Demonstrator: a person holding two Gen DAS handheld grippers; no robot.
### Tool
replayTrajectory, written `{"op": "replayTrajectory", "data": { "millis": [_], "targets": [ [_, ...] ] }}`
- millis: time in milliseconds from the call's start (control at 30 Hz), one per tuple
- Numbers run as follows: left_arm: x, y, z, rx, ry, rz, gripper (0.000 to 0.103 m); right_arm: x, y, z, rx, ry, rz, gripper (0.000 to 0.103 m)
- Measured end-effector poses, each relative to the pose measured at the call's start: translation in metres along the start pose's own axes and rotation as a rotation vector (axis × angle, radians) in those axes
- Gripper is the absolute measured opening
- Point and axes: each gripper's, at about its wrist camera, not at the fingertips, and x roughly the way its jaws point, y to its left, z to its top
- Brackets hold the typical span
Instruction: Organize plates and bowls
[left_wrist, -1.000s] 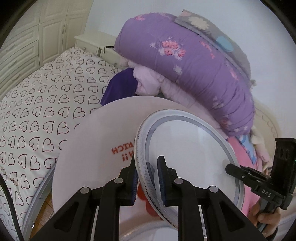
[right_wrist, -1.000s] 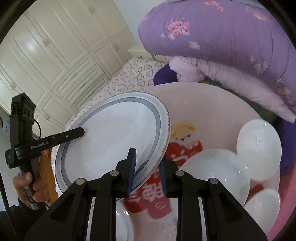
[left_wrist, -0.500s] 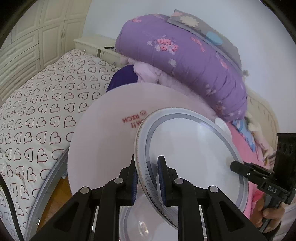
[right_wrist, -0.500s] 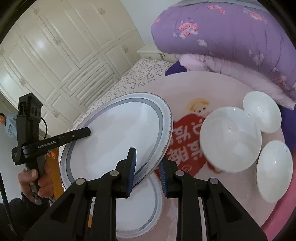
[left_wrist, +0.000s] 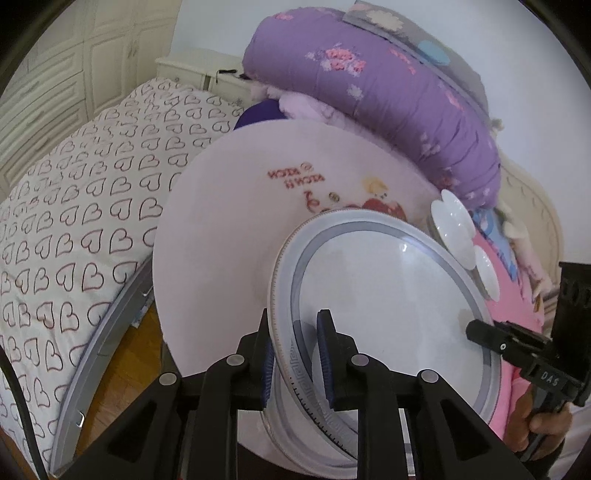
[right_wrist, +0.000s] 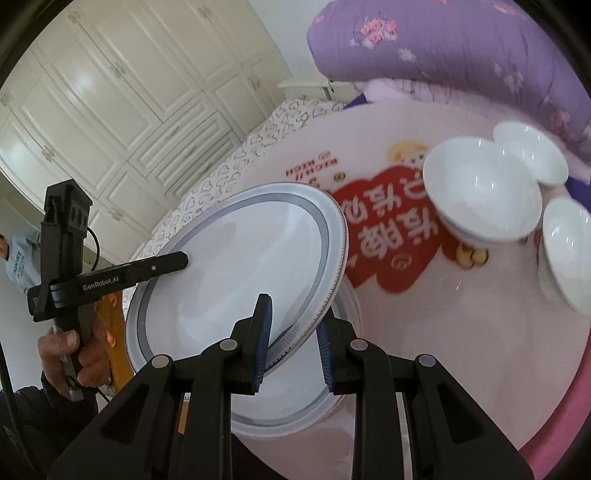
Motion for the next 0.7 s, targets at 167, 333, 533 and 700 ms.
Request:
{"op": "replayTrajectory", "data": {
  "millis": [167, 333, 533, 700],
  "targets": [
    [0.009, -0.001, -0.009, -0.005, 0.018, 0.012, 0.018, 0.005, 0.001, -0.015, 0.003, 0.019, 0.002, 0.024],
    [0.017, 0.000, -0.015, -0.013, 0.034, 0.028, 0.019, 0.008, 0.002, -0.028, 0.001, 0.033, 0.003, 0.024],
    [0.023, -0.006, -0.022, 0.016, 0.018, 0.077, 0.018, 0.021, -0.001, -0.040, 0.002, 0.074, 0.005, 0.025],
    [0.031, -0.011, -0.032, 0.043, 0.017, 0.104, 0.019, 0.027, -0.007, -0.044, 0.011, 0.088, -0.001, 0.025]
  ]
}}
